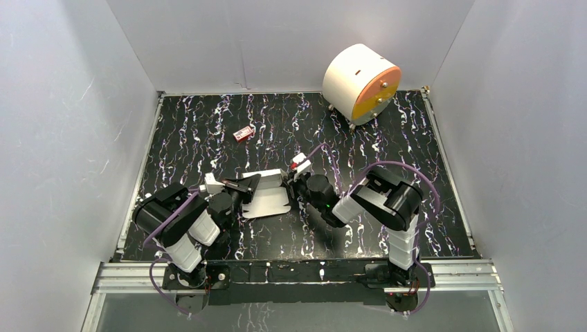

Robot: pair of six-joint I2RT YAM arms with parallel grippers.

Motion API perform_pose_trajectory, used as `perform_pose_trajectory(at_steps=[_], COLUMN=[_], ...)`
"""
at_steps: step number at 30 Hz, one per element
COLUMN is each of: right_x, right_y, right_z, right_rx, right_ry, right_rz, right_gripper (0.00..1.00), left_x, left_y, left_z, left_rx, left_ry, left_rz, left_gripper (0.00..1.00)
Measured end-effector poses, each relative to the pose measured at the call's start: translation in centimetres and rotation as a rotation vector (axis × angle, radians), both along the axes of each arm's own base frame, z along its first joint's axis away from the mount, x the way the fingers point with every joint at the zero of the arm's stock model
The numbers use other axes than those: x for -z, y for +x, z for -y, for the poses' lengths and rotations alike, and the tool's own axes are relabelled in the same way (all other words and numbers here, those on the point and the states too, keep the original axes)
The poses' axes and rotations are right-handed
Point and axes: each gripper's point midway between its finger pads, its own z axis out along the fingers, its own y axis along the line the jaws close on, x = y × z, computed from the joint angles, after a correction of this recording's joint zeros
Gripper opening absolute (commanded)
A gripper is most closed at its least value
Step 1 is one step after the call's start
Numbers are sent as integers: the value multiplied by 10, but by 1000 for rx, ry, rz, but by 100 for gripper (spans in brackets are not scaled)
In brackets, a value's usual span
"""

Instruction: Fold the paper box

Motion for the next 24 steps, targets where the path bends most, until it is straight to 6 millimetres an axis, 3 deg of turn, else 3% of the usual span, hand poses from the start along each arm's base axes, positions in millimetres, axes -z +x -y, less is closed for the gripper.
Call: perform_pose_trajectory(at_steps=[11,17,24], right_x=[0,0,1], right_y=[2,3,0], right_z=[3,-5,-9], right_rx=[39,11,-46], right_ry=[-43,-22,-10], right_rz=[-80,-57,11], right_gripper=[1,1,0], left_x=[2,9,22], left_y=[-11,-28,-35], left_z=[13,27,21], left_rx=[41,127,134], left_ry=[11,47,104], left_rz=[-2,-9,-27], left_gripper=[0,0,3])
